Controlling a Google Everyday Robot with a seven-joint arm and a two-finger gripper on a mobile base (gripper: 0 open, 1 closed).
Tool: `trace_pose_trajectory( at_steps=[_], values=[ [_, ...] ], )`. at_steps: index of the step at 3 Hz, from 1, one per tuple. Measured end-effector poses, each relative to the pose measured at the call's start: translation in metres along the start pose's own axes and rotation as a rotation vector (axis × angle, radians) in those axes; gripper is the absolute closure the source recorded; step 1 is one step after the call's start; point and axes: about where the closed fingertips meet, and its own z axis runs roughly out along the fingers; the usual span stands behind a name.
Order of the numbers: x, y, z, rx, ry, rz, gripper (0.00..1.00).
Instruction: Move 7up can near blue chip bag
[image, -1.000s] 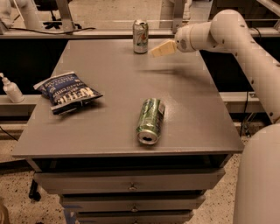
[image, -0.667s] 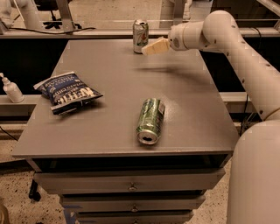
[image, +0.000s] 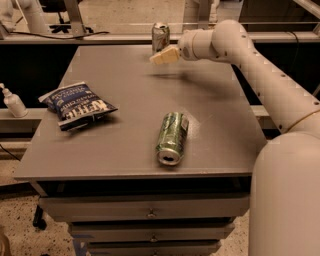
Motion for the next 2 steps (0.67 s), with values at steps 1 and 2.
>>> trace_pose_trajectory(
  at_steps=[1,2],
  values=[
    [0.002,-0.013,0.018,0.050,-0.008,-0.010,0.00],
    [0.001,-0.026,0.029,0.079,-0.029,0.022,0.00]
  ],
)
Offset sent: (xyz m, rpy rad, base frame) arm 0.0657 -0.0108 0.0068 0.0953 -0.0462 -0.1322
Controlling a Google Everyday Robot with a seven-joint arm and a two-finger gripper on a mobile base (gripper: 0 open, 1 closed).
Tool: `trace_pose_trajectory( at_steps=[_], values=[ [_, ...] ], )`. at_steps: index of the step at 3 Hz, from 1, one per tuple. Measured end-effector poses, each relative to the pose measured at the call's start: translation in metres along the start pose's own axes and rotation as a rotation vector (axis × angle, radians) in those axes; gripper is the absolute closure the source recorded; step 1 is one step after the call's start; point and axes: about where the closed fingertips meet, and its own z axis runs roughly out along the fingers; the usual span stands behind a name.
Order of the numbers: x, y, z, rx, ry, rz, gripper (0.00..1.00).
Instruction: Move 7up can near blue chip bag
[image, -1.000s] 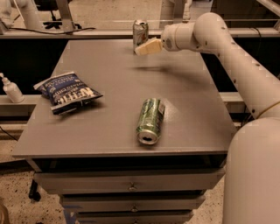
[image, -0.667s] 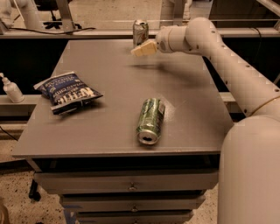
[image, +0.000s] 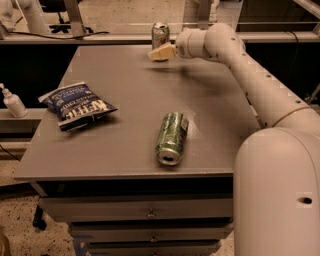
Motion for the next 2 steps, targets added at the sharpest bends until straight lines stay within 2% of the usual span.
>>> trace_pose_trajectory(
  at_steps=[1,2],
  values=[
    [-0.0058,-0.0076,0.0104,0.012,-0.018,0.045,0.04],
    [-0.0051,-0.0093,0.0176,0.007,-0.013,0.113,0.21]
  ],
)
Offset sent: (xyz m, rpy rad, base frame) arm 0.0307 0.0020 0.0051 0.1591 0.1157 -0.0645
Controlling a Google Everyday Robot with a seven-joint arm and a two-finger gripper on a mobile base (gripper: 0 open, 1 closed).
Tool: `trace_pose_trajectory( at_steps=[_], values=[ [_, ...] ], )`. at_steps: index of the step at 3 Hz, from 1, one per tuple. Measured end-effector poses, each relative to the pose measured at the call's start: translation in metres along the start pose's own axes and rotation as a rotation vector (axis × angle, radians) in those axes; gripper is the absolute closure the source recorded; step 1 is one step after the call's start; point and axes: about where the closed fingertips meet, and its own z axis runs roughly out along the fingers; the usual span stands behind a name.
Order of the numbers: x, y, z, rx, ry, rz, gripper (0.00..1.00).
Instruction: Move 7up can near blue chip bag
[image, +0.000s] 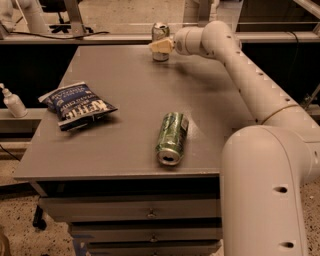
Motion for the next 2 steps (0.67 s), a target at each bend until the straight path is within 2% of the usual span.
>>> trace_pose_trajectory(
  at_steps=[2],
  values=[
    [0.0049,0.0106,-0.0090,-0.044,0.001,0.139,0.68]
  ],
)
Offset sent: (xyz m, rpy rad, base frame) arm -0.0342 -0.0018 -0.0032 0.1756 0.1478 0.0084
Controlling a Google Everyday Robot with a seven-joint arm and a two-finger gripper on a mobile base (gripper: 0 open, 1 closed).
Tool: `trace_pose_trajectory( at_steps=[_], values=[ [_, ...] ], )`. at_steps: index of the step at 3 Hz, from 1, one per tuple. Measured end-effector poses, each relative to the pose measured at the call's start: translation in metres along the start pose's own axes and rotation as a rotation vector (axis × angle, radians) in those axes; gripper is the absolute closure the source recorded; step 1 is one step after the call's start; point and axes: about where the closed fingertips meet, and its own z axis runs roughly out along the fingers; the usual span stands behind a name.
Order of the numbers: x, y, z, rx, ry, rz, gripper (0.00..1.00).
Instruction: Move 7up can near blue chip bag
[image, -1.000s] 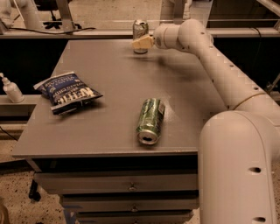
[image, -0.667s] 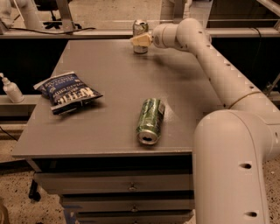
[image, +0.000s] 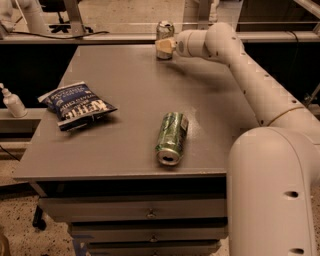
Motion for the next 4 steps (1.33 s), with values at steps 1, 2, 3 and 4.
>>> trace_pose_trajectory(
  at_steps=[1,2,3,4],
  values=[
    [-0.001,0.013,-0.015,-0.032,-0.010,0.021,0.91],
    [-0.005,0.032,-0.040,-0.093,-0.023,0.005,1.00],
    [-0.006,0.057,-0.071,-0.176,-0.023,-0.071,1.00],
    [-0.003,0.090,-0.104,-0.256,-0.015,-0.165,1.00]
  ],
)
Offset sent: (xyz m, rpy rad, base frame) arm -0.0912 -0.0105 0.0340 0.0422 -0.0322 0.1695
